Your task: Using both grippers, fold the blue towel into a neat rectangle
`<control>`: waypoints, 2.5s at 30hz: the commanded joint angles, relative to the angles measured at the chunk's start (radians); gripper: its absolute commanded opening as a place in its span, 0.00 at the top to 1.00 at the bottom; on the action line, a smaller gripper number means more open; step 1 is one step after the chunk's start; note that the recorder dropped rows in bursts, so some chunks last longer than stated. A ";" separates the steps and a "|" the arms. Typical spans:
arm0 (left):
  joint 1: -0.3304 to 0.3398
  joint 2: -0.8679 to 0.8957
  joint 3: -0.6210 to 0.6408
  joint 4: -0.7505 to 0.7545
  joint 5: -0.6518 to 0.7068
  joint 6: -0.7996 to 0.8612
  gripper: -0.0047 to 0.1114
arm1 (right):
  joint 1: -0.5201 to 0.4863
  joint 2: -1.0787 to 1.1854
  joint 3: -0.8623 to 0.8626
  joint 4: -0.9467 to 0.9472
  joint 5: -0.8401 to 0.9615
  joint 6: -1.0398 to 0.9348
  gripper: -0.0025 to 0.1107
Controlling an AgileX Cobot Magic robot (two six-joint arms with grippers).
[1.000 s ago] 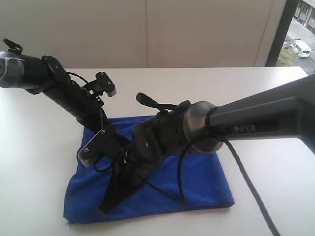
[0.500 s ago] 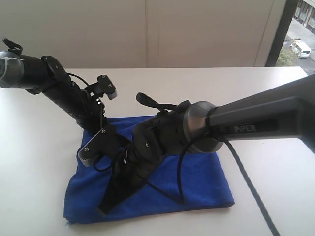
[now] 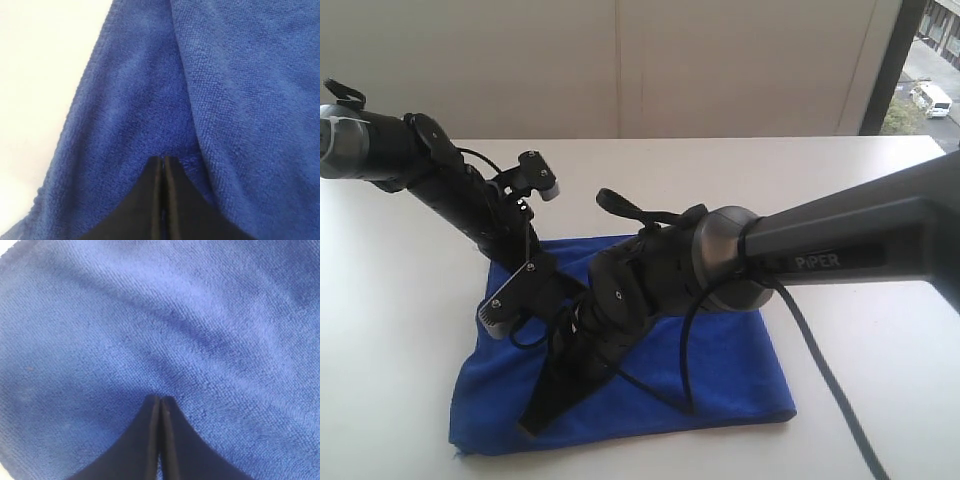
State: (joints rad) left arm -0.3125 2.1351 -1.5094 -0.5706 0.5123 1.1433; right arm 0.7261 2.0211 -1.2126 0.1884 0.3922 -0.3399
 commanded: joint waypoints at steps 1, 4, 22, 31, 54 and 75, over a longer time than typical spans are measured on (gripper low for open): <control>0.000 0.002 -0.005 -0.009 0.001 0.005 0.96 | 0.002 0.007 0.015 0.005 0.006 0.004 0.98; 0.000 -0.015 -0.005 0.002 -0.021 0.003 0.96 | 0.002 0.007 0.015 0.005 0.006 0.004 0.98; 0.002 -0.030 -0.005 0.142 -0.167 -0.154 0.96 | 0.002 0.007 0.015 0.005 0.006 0.004 0.98; 0.021 -0.030 -0.005 0.323 -0.198 -0.385 0.96 | 0.002 0.007 0.015 0.005 0.006 0.004 0.98; 0.050 -0.030 -0.005 0.333 -0.172 -0.465 0.96 | 0.002 0.007 0.015 0.005 0.003 0.010 0.98; 0.048 -0.213 -0.005 0.180 0.227 -0.486 0.46 | -0.234 -0.237 -0.034 -0.422 0.088 0.326 0.98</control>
State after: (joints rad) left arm -0.2654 1.9365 -1.5134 -0.2983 0.5632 0.6558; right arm 0.5592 1.8051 -1.2443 -0.1734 0.4493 -0.0636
